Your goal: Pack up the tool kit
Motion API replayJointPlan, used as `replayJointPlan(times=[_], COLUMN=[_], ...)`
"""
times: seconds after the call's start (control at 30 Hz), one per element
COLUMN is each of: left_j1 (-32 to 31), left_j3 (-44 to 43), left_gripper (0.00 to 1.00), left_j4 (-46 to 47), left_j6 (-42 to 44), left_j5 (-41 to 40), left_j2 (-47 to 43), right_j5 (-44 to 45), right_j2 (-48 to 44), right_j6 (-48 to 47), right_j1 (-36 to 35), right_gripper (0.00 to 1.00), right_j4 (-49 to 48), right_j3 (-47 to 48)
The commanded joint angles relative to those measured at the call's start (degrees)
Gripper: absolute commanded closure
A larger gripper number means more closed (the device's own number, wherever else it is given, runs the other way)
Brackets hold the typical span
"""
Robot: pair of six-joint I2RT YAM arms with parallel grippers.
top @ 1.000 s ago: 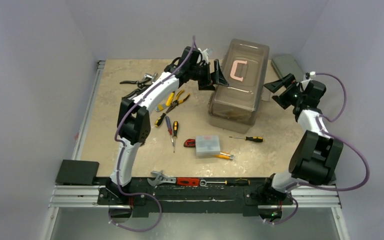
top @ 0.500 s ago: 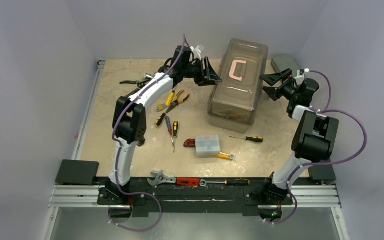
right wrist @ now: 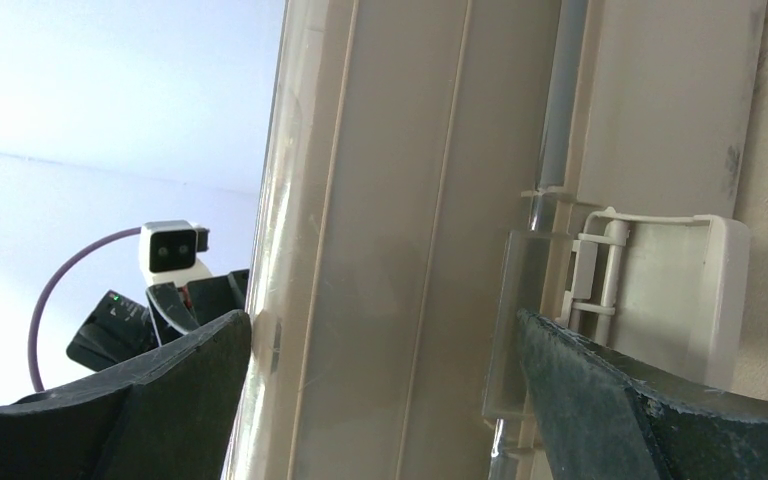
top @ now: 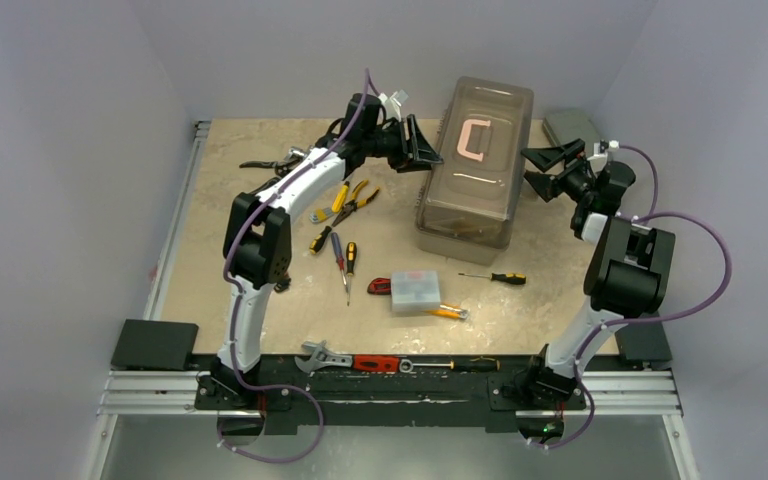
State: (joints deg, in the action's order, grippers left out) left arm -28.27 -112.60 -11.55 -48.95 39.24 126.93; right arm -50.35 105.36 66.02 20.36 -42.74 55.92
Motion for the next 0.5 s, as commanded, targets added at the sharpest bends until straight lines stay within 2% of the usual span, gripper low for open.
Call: replayJointPlan(times=[0.0, 0.17, 0.2, 0.27, 0.37, 0.47], left_j1=[0.36, 0.37, 0.36, 0.27, 0.2, -0.02], left_j3=[2.09, 1.65, 1.37, 0.44, -3.32, -6.69], left_gripper=[0.53, 0.5, 0.45, 0.29, 0.19, 0.19], left_j4=[-4.59, -4.53, -4.79, -5.57, -8.01, -10.61], left_j6=[2.06, 2.01, 2.04, 2.03, 2.47, 3.38], left_j5=[-1.98, -1.87, -2.07, -2.68, -2.86, -3.17], left_j2=[0.73, 0.86, 0.8, 1.05, 2.6, 4.77], right_j5=[-1.38, -5.26, -5.88, -6.66, -6.28, -2.64], right_j2=[1.49, 1.94, 1.42, -0.19, -4.07, -8.94], right_j6=[-2.94, 9.83, 11.18, 11.59, 5.1, -8.53], right_j1=[-1.54, -2.02, -2.31, -3.37, -5.4, -7.9], right_gripper=[0.01, 0.01, 0.01, 0.01, 0.01, 0.01], right_j4=[3.83, -13.19, -14.7, -14.2, -4.24, 17.1], right_j3=[-0.69, -2.66, -2.36, -1.29, 1.63, 6.1])
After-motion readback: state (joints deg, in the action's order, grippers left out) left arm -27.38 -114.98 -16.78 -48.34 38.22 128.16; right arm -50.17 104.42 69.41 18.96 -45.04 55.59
